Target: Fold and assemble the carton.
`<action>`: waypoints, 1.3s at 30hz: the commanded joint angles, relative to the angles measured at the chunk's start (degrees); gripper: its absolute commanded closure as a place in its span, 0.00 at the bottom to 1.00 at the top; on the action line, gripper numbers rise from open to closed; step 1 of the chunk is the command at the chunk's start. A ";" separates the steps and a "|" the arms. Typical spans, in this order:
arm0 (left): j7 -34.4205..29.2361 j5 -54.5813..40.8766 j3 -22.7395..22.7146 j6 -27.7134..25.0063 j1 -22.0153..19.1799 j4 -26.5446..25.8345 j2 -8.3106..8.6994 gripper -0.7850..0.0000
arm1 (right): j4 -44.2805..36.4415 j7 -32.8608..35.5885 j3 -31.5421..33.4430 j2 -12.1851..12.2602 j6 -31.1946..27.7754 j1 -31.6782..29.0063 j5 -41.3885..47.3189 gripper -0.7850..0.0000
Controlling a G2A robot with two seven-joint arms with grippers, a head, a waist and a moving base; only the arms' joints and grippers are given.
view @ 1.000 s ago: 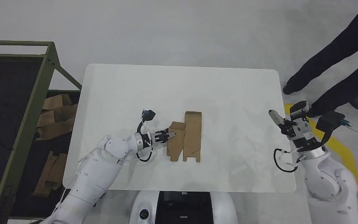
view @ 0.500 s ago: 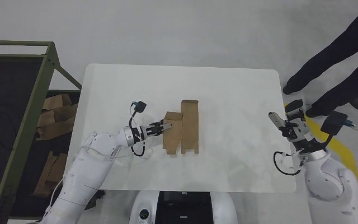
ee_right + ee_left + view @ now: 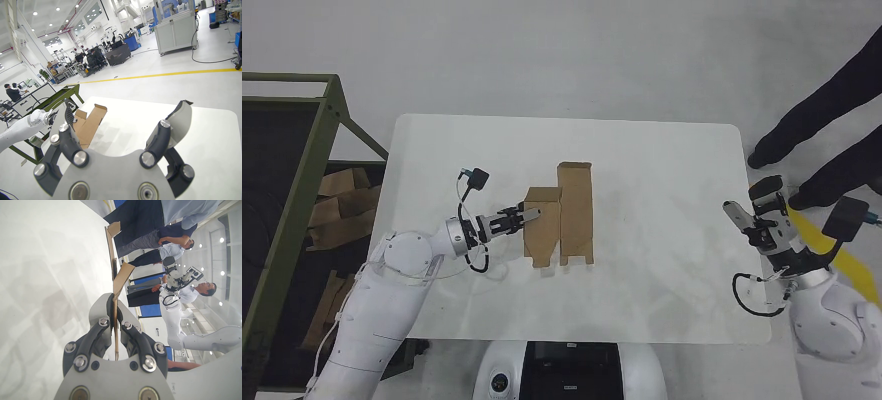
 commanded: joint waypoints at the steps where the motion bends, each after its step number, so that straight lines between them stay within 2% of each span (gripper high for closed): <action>1: 0.28 -0.11 0.05 0.05 0.04 -0.07 -0.02 1.00 | 0.00 0.00 0.00 0.00 0.00 0.00 0.00 0.00; 6: 2.51 -3.80 0.19 -0.36 -1.02 -1.38 -0.19 1.00 | 0.51 -0.36 -1.61 -0.17 0.94 0.59 1.87 0.00; 11: 2.34 -6.25 -0.37 -1.97 -2.31 -1.44 -0.10 1.00 | 2.01 0.48 -2.86 -0.22 0.46 1.79 7.35 0.00; 22: 2.72 -10.51 -1.58 -5.49 -2.98 -2.01 0.14 1.00 | 4.01 8.73 -6.13 0.05 -0.92 5.31 24.48 0.00; 28: 1.87 -13.24 -1.61 -4.57 -3.84 -2.66 0.24 1.00 | 4.62 10.49 -8.60 0.02 -3.36 7.60 23.33 0.00; 39: 1.58 -12.62 -1.37 -3.99 -4.26 -3.27 0.35 1.00 | 4.91 10.99 -9.91 -0.04 -2.52 8.90 22.17 0.00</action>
